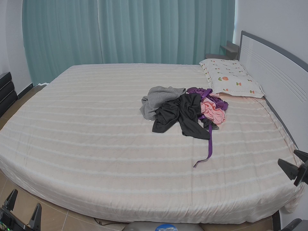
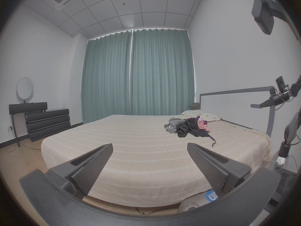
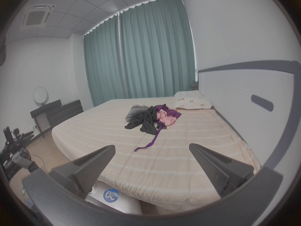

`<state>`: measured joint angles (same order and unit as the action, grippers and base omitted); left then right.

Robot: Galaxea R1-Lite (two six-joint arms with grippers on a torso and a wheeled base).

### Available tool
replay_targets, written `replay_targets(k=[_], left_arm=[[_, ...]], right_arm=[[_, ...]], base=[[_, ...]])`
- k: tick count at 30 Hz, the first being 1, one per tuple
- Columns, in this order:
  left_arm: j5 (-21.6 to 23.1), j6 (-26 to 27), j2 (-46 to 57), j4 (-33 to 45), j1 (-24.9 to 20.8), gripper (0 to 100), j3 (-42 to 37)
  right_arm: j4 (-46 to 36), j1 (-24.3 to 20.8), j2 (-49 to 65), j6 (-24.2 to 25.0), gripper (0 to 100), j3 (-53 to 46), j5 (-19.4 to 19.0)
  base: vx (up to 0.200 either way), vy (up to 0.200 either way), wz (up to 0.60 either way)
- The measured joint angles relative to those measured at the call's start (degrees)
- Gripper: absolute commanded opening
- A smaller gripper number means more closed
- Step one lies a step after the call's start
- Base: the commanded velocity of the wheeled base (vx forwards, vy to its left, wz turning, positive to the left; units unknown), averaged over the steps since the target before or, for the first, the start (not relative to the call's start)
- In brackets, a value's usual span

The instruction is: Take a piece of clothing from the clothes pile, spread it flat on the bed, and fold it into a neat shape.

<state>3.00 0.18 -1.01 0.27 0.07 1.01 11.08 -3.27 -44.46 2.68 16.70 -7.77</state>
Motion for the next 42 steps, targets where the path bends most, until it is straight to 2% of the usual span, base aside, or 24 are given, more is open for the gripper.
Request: replay_targets(k=[11,23,29,35,42], left_arm=[[0.00,0.00,0.00,0.00,0.00,100,0.00],[0.00,0.00,0.00,0.00,0.00,100,0.00],[0.00,0.00,0.00,0.00,0.00,100,0.00],[0.00,0.00,0.00,0.00,0.00,100,0.00],[0.00,0.00,0.00,0.00,0.00,100,0.00]], right_arm=[[10.67,-4.75,-31.37,9.30,100,10.63,1.10],[16.55,-9.74,-65.88,20.31,100,33.49,5.42],[15.10,-11.78,-81.79,27.01,100,49.48,7.14],[9.72,-13.18,-94.27,35.13,100,64.96,8.19],[2.84,-13.70,-102.89,39.72,100,76.13,8.78]], base=[[0.000,0.000,0.00],[0.000,0.000,0.00],[0.000,0.000,0.00],[0.000,0.000,0.00],[0.000,0.000,0.00]])
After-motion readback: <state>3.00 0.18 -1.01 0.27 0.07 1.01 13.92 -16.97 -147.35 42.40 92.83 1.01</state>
